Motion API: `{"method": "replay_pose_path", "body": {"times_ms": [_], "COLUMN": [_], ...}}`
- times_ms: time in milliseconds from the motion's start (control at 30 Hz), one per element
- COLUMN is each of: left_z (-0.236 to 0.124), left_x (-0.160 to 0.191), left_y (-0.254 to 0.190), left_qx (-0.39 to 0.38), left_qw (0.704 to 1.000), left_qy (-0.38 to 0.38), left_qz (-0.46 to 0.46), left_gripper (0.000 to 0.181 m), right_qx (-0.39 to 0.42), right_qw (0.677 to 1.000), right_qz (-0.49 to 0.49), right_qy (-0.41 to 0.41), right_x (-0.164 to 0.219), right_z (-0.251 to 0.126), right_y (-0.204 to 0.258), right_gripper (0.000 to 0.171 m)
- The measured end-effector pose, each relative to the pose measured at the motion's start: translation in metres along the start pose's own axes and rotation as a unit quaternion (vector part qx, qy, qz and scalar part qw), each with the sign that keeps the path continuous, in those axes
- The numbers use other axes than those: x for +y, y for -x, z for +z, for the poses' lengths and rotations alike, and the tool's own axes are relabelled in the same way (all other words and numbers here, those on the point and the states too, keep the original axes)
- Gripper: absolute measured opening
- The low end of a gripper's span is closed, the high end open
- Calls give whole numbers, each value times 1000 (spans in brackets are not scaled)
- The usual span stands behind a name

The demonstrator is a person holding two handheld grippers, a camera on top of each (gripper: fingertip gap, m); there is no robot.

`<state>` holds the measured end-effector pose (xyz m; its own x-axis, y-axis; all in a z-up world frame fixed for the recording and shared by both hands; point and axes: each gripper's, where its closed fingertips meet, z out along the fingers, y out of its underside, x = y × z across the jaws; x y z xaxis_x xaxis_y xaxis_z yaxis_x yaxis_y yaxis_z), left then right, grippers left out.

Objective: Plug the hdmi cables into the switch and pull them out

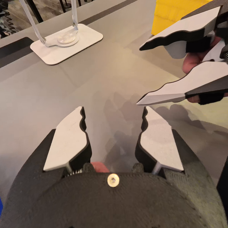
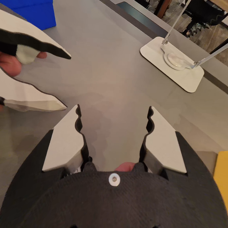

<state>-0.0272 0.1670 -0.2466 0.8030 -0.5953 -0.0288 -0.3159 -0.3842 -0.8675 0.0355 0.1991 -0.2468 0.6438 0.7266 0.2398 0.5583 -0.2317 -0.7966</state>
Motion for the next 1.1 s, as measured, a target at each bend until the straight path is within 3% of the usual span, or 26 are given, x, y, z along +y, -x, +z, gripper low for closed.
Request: {"method": "replay_pose_path", "body": {"times_ms": [300,500,567,800,933,1100], "left_z": [-8,-4,-5,-27,-51,-107], "left_x": [-4,10,6,-23,-48,-98], "left_y": [-17,-29,-32,-45,-47,-20], "left_qx": [60,87,96,110,69,19], "left_qw": [998,996,995,991,979,970], "left_qy": [-10,10,6,-56,-109,-167], "left_qz": [-6,17,32,61,158,173], "left_gripper": [84,81,80,71,64,57], "right_qx": [9,-10,-16,-25,-9,-4], "right_qw": [999,996,997,999,999,999], "right_qz": [-44,-88,-70,-25,-53,-51], "right_qy": [-10,-7,12,-1,-5,-4], "right_x": [-12,-12,0,-4,-8,-8], "right_z": [-12,-13,-9,-14,-14,-6], "right_y": [6,28,20,10,10,1], "right_gripper": [105,89,94,92,90,86]}}
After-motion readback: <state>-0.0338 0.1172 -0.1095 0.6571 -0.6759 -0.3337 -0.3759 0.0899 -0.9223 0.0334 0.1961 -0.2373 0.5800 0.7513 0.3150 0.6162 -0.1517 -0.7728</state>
